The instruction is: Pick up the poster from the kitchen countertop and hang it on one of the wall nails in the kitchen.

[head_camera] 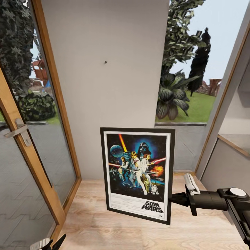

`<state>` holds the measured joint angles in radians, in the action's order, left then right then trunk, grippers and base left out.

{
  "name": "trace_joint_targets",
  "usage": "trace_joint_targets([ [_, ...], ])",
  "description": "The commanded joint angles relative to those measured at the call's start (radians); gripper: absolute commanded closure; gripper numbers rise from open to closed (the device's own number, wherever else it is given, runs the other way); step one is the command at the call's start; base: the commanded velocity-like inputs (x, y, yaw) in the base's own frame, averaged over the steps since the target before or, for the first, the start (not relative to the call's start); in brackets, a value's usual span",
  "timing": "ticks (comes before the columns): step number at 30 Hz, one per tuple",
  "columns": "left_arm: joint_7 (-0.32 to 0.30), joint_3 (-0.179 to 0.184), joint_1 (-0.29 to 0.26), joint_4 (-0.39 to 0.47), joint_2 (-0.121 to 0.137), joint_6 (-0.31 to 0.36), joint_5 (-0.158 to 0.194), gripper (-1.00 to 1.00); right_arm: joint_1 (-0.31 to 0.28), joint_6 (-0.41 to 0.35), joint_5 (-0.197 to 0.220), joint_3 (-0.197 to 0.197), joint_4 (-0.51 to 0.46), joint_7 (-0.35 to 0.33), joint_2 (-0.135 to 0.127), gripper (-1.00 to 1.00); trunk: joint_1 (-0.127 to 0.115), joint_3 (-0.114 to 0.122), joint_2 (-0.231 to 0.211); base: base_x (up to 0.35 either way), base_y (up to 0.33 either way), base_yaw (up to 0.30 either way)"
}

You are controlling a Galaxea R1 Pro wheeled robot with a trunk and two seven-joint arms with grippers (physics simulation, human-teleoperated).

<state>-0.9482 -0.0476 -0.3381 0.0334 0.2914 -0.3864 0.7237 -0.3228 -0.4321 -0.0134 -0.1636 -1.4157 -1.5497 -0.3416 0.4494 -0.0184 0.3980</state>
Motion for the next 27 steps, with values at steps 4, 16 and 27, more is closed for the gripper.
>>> trace_joint_targets([
  [4,-0.003,-0.005,-0.001,-0.001,0.0,-0.005,-0.004,-1.0,-0.001,-0.014,-0.001,-0.001,0.0,-0.006,0.0,1.0,0.001,-0.002,0.002,0.12,0.0,-0.002],
  [16,-0.003,-0.005,-0.001,-0.001,0.0,-0.005,-0.004,-1.0,-0.001,-0.014,0.0,-0.001,0.0,-0.006,0.0,1.0,0.001,-0.002,0.002,0.095,0.0,-0.027],
  [27,-0.003,-0.005,-0.001,-0.001,0.0,-0.005,-0.004,-1.0,-0.001,-0.014,-0.002,-0.001,0.0,-0.006,0.0,1.0,0.001,-0.002,0.002,0.189,0.0,-0.008],
])
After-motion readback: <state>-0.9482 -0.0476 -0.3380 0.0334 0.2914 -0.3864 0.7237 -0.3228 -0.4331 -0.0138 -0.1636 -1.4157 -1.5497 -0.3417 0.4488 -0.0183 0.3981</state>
